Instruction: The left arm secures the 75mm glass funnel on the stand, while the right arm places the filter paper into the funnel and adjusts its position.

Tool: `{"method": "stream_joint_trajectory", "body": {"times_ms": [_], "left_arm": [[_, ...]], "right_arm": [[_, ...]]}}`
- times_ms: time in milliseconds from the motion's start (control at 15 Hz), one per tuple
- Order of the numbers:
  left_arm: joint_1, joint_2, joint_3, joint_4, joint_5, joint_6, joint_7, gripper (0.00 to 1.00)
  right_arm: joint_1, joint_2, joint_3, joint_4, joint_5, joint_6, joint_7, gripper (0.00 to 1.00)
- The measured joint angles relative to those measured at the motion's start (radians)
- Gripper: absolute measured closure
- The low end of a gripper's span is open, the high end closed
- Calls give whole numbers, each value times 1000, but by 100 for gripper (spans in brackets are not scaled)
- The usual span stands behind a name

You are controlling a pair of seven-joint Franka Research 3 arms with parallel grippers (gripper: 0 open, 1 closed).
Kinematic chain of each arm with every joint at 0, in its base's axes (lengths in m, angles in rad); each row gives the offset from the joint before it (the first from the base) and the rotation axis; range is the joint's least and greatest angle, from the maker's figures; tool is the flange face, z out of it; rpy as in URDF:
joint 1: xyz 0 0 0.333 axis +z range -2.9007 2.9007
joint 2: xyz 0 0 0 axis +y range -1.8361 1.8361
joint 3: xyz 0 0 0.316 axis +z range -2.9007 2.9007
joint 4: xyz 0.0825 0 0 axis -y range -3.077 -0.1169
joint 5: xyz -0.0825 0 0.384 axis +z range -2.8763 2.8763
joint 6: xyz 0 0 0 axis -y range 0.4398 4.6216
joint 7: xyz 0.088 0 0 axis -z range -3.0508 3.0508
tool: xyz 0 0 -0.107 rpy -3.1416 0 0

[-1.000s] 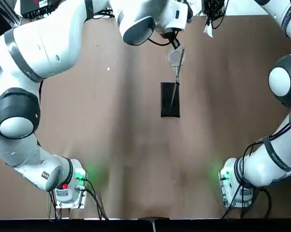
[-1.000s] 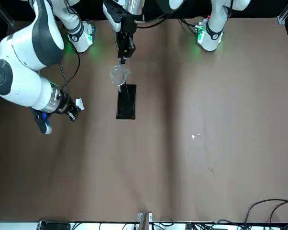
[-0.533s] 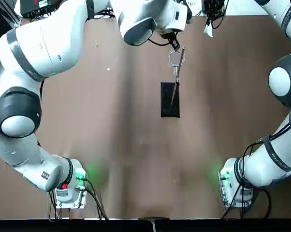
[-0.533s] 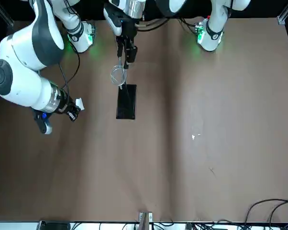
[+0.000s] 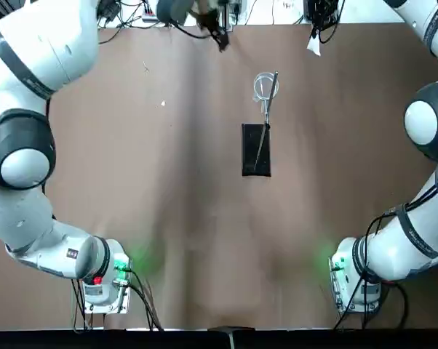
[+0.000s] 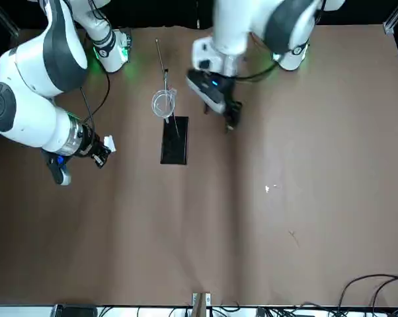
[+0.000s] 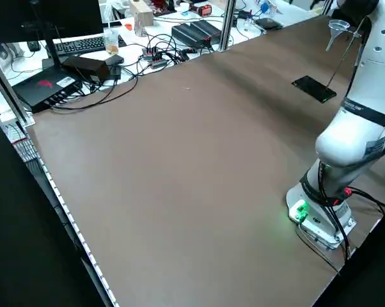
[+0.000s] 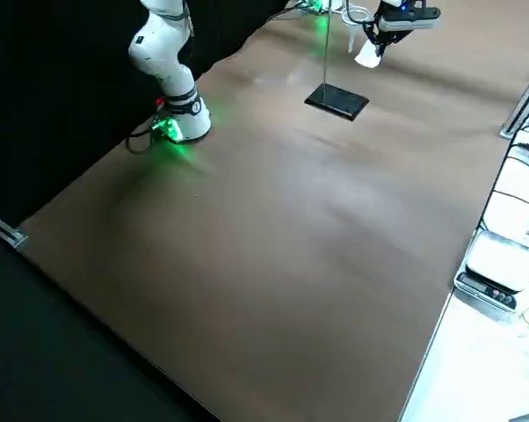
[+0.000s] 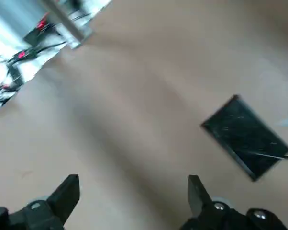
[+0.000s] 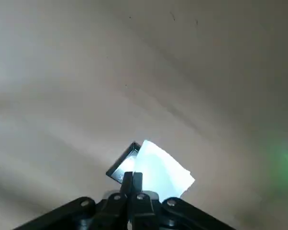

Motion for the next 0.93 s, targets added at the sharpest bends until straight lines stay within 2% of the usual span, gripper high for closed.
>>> {"method": "stream_joint_trajectory", "body": {"times_ms": [400, 933], "left_arm": [[228, -23, 0, -2, -10, -64, -3, 0], [391, -23, 2, -7, -12, -74, -215, 0]], "right_arm": [[0, 0, 1, 0, 0, 0, 0, 99], [0, 0, 1, 0, 0, 0, 0, 99]]}}
